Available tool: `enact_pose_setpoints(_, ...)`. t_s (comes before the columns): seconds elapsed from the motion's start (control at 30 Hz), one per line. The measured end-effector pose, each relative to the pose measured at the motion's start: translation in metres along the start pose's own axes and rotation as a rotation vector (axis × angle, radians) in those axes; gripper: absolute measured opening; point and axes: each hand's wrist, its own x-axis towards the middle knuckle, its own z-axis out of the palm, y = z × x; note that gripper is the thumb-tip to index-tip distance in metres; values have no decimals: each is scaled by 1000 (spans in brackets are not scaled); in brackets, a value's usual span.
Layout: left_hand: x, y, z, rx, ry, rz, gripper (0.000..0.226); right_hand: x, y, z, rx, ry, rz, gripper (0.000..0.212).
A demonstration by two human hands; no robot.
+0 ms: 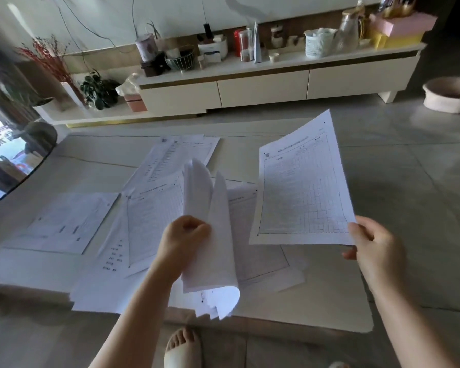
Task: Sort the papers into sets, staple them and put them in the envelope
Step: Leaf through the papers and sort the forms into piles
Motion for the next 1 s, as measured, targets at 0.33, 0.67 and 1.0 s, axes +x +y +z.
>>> enact_pose_setpoints(0.33, 4, 11, -25, 245, -26, 263, 12, -26, 3, 55, -36, -355, 33, 6)
enact_pose_setpoints(0.67, 3, -28, 39, 232, -200, 344, 24, -28, 18, 74, -368, -369, -39, 29)
enact_pose_setpoints(1.0, 8, -41, 62, 146, -289, 157, 15, -26, 3, 89, -139, -457, 114, 21)
